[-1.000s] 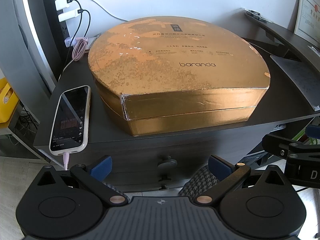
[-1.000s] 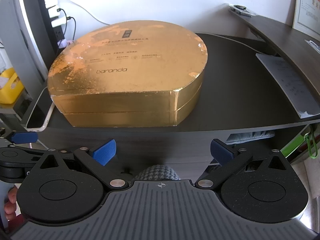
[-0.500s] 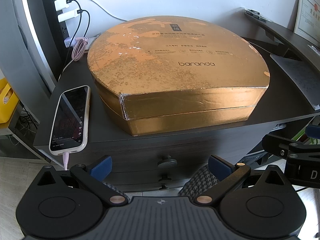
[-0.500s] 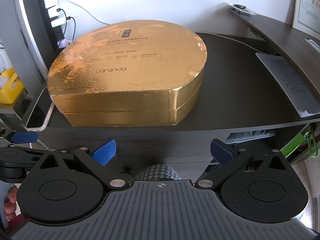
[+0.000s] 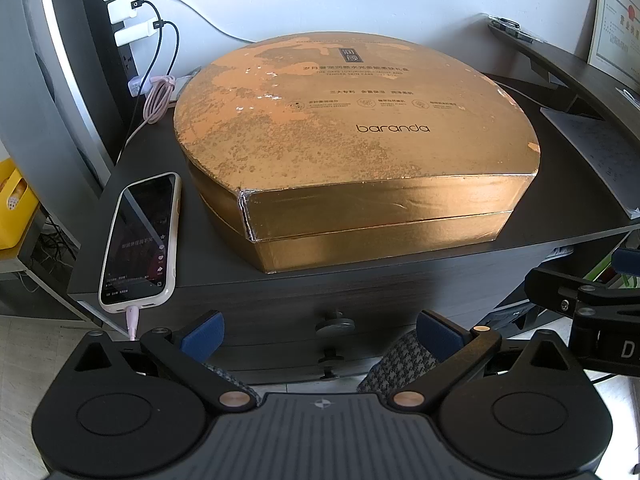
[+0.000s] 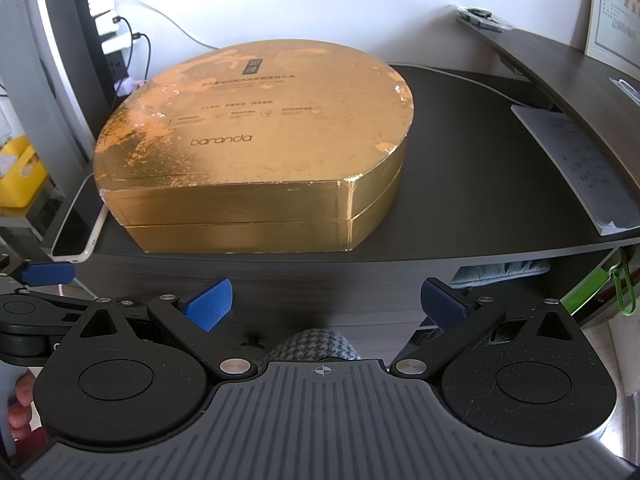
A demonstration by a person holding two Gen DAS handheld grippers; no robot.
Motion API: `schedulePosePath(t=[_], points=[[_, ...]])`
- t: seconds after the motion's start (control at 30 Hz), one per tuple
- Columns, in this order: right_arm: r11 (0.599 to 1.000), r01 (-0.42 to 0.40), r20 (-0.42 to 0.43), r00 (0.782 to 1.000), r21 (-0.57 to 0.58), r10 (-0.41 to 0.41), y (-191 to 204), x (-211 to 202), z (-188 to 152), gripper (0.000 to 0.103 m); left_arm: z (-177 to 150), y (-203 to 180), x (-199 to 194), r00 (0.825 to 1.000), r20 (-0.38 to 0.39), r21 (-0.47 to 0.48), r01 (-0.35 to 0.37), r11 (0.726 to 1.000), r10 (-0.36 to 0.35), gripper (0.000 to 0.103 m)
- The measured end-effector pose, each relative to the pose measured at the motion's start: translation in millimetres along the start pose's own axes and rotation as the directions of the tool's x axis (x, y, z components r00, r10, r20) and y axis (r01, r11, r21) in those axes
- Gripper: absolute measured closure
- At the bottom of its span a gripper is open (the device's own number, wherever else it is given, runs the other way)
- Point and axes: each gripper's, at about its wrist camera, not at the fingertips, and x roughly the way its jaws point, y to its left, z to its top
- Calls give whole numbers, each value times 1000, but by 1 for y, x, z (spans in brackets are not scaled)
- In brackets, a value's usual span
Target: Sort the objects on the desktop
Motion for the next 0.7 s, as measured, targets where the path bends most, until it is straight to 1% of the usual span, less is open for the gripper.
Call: schedulePosePath(t=[0.7], points=[[1000, 3, -6, 1000, -3, -3, 1, 3, 2, 0, 1, 0, 2, 1000, -7, 0, 0, 1000, 0, 1]])
